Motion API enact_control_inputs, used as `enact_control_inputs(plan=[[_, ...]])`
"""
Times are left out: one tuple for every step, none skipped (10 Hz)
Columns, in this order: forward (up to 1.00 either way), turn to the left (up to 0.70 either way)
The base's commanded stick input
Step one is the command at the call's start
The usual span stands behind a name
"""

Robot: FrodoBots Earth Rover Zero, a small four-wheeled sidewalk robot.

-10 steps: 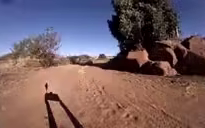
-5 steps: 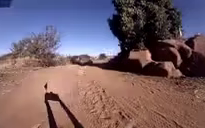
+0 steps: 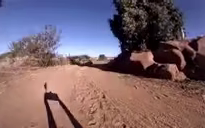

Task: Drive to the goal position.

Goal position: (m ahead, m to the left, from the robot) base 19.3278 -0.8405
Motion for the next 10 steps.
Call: enact_control_inputs(plan=[[0.5,0.0],[0.5,0.0],[0.5,0.0],[0.5,0.0],[0.5,0.0],[0.5,0.0],[0.5,0.0],[0.5,0.0],[0.5,0.0],[0.5,0.0]])
